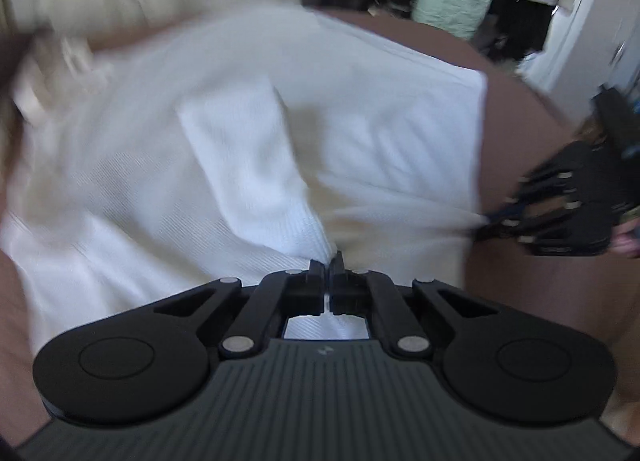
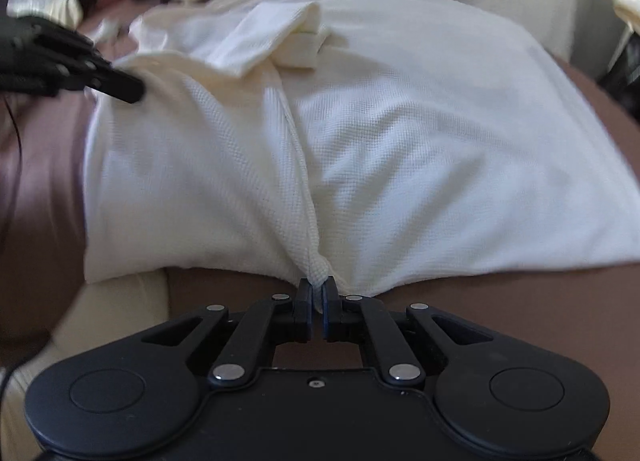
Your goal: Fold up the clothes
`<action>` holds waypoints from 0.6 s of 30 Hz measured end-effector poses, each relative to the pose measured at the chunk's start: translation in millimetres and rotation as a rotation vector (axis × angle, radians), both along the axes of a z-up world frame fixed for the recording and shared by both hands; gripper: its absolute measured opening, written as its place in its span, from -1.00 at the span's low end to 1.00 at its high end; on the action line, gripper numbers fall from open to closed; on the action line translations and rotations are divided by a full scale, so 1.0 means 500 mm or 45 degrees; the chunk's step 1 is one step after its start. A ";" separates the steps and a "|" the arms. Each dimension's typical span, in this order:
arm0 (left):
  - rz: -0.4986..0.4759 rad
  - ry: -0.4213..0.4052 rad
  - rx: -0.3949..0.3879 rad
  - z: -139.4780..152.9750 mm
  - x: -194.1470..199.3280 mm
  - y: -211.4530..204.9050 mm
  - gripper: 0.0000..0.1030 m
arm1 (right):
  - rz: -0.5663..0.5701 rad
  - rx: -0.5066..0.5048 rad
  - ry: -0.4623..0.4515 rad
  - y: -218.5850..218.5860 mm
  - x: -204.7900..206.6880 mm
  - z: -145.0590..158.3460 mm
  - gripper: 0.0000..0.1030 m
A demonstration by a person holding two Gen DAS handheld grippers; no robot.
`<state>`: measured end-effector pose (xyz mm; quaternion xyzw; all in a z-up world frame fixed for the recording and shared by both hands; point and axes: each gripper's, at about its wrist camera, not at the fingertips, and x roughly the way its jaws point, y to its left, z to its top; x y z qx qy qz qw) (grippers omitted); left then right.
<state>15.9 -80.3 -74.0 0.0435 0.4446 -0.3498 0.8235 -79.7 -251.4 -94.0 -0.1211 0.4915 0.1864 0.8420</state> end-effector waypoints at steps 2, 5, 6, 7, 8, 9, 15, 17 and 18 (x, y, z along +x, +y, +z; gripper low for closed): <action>-0.026 0.079 0.084 -0.047 0.006 -0.004 -0.96 | 0.030 -0.085 0.029 0.007 0.005 -0.004 -0.90; 0.054 0.117 0.193 -0.092 0.017 -0.001 -0.88 | 0.043 -0.150 0.065 0.008 0.005 -0.024 -0.94; 0.096 0.114 0.181 -0.084 0.021 0.006 -0.88 | 0.011 -0.110 0.057 0.001 0.002 -0.027 -0.93; 0.120 0.073 0.168 -0.067 0.020 0.011 -0.86 | -0.023 -0.065 0.047 -0.006 0.000 -0.030 -0.93; 0.134 0.009 0.161 -0.049 0.017 0.014 -0.73 | -0.061 -0.009 0.040 -0.016 -0.004 -0.026 -0.91; 0.147 -0.061 0.161 -0.031 0.012 0.017 -0.61 | -0.098 0.049 0.033 -0.027 -0.007 -0.022 -0.90; 0.253 -0.274 0.106 0.010 0.013 0.045 -0.09 | -0.349 0.378 -0.095 -0.103 -0.018 0.045 -0.61; 0.291 -0.355 0.130 0.013 0.021 0.043 -0.08 | -0.436 0.522 -0.114 -0.134 -0.019 0.051 -0.42; 0.303 -0.393 0.147 0.015 0.028 0.039 -0.06 | -0.477 0.588 -0.121 -0.146 -0.018 0.050 -0.42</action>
